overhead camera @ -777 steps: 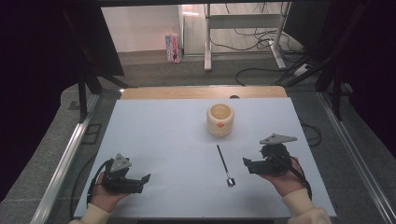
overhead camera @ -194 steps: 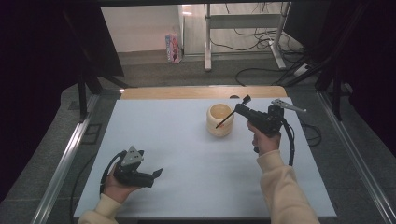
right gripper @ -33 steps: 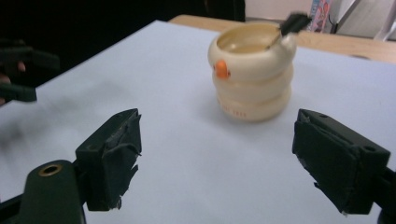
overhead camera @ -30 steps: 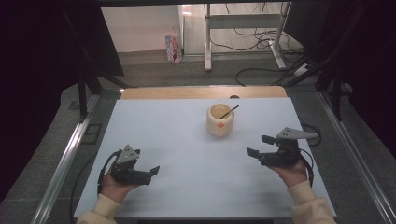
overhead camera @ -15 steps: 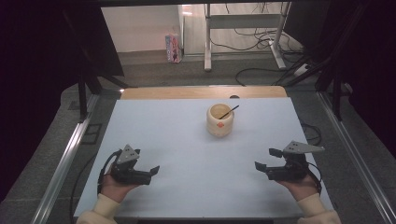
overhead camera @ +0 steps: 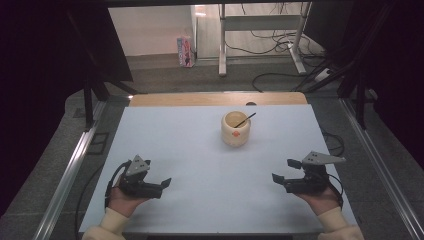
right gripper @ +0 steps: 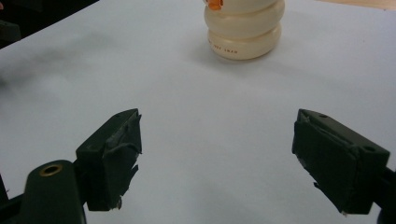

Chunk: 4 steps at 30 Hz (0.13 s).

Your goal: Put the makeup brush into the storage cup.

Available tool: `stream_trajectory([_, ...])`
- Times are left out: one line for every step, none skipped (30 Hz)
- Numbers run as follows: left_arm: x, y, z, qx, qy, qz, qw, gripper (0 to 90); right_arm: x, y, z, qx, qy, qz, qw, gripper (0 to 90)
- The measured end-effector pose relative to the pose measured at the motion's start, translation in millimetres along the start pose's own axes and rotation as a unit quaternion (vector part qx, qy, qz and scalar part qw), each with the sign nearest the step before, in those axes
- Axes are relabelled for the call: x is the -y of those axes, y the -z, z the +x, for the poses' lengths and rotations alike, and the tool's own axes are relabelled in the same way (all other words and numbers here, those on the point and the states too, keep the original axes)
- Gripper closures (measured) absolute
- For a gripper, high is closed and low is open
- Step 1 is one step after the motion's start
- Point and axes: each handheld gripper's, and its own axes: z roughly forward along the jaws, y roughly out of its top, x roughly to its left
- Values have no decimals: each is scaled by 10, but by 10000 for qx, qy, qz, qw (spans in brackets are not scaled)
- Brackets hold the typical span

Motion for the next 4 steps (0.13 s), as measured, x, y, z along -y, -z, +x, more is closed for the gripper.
stream_trajectory([0, 0, 2, -5, 1, -1, 10000, 42, 0, 0, 0, 0, 2, 0, 10000, 156])
stream_trajectory([0, 2, 5, -7, -3, 1, 10000, 42, 1, -1, -1, -4, 0, -3, 10000, 156])
stream_trajectory([-2, 3, 6, -8, -4, 2, 10000, 42, 2, -2, -2, -3, -2, -5, 10000, 156])
stream_trajectory([-3, 4, 5, -9, -2, -4, 10000, 42, 3, -2, -3, -2, -2, -10, 10000, 156])
